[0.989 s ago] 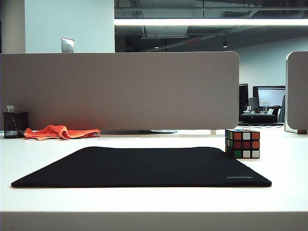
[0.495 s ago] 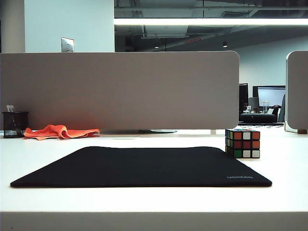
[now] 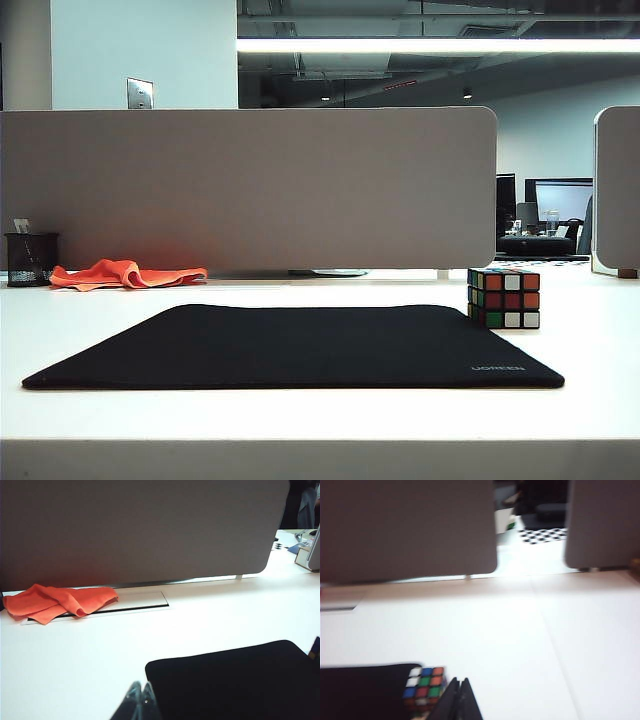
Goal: Pick up the cube on the right side of the mouse pad, then place it in the center of the mouse pad.
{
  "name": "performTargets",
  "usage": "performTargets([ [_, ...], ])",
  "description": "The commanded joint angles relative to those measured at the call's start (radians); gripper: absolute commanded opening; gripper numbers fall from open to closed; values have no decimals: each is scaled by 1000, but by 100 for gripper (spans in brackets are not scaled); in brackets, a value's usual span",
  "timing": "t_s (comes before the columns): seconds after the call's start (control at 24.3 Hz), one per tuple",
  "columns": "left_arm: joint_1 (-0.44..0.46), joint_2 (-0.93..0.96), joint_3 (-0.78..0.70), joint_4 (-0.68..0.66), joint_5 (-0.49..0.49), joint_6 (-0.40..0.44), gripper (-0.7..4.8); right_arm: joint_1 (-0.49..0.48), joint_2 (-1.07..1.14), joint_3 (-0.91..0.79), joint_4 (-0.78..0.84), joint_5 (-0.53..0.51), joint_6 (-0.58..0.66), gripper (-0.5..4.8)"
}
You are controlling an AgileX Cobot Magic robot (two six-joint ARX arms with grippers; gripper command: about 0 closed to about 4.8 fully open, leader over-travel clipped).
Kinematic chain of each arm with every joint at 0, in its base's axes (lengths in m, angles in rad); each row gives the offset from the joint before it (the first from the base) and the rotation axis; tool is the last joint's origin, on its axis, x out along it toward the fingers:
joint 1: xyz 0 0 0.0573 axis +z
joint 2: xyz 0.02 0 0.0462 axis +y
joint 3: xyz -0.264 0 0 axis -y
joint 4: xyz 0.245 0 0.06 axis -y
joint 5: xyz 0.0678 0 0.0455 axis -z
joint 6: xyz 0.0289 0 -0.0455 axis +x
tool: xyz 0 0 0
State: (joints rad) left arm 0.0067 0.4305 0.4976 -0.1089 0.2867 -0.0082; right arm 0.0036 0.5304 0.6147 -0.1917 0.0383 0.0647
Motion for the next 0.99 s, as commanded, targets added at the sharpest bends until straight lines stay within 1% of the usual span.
performTargets([
  [0.04,-2,192,126,5,98,-2,-6,1,98,85,-18,-218,7,-8],
  [0.12,-14,285,196,8,171,-4,-6,1,158,124,-7,-335,84,-8],
  [0.16,-27,312,217,15,170,-4,-5,2,181,139,-7,-351,125,-8],
  [0.21,-35,331,232,18,170,-3,-5,4,198,152,-13,-347,153,-8],
  [0.29,-58,395,271,17,191,-3,73,23,252,212,-76,-268,162,-8],
  [0.33,-68,413,278,18,192,-3,103,31,274,232,-96,-248,148,8],
  [0.37,-83,432,285,17,192,-3,122,39,294,251,-114,-238,123,58],
  [0.41,-96,447,288,18,192,-3,122,46,320,274,-131,-231,92,179],
  [0.45,-110,460,290,18,191,-3,122,52,342,292,-142,-231,79,314],
  [0.49,-125,473,290,17,188,-3,122,56,367,315,-151,-227,65,479],
  [0.58,-145,494,290,13,188,-3,138,72,409,352,-156,-228,58,479],
  [0.66,-166,513,290,9,188,-3,184,97,452,388,-156,-227,53,479],
  [0.78,-195,537,290,9,185,-3,217,137,515,435,-162,-213,26,479],
  [0.87,-217,550,290,10,185,-3,217,202,598,484,-190,-121,15,479],
  [0.99,-227,550,290,9,188,-3,217,249,728,531,-235,-24,13,479],
])
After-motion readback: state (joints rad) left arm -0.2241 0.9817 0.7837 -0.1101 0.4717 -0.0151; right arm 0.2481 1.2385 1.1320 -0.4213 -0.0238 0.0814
